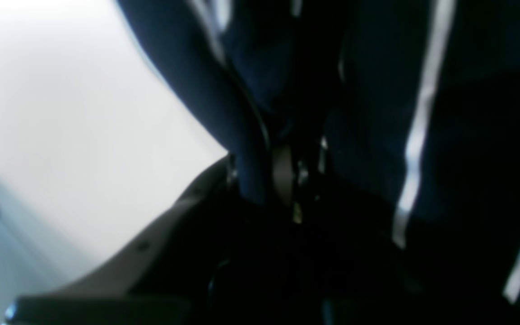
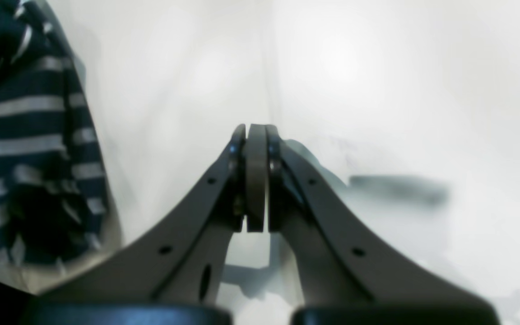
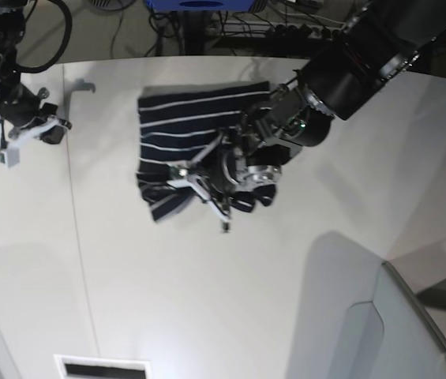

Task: Layout the t-shirt on the table in an organized manner, then fold the t-shirt properly
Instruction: 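Fold the shirt end over with the left gripper and press it flat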

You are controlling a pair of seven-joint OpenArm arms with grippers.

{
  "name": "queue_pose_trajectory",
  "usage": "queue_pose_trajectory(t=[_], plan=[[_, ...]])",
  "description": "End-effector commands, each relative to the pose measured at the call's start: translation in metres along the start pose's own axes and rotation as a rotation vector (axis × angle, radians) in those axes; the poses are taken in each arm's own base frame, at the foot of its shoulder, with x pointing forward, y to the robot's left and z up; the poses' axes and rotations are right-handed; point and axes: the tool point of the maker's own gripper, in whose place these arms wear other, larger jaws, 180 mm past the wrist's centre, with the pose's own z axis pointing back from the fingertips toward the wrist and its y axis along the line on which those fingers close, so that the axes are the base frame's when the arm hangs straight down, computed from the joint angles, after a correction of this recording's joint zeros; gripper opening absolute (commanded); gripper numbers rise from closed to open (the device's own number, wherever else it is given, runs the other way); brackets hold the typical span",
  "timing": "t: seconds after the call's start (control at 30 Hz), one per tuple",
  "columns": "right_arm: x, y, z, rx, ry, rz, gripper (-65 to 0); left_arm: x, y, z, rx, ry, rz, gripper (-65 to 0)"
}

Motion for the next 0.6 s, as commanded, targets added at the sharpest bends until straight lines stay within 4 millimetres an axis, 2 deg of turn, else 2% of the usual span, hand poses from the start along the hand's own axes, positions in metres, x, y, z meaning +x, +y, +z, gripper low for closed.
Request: queue_pose_trajectory(t=[0.0,0.07,0.17,0.47,0.57], plan=[[0.009,-0.007,0.006,-0.009,-0.034,-0.005,-65.0,0.006,0.011,-0.001,0.025,-0.013,-0.023,-65.0],[0.005,-0.012,0.008,-0.02,-0.042,-0.038,-65.0,0.013,0.006,-0.007,0.014,-0.012,-0.042,-65.0],[-0.002,-0.021,0.014,-0.044,-0.055,-0.085,-65.0,0.01,0.0,-0.012,-0.004,0.005,-0.049,-65.0],[-0.014,-0.019,0.014,-0.044,-0.045,-0.115,-65.0,0.015,0.018,-0.013,0.022,-0.002,-0.063,-65.0],[-0.013,-0.02,0.015,-0.046,-0.047,-0.117,-65.0,0.022,0.014,-0.014,0.009,-0.011,-0.117,-65.0]])
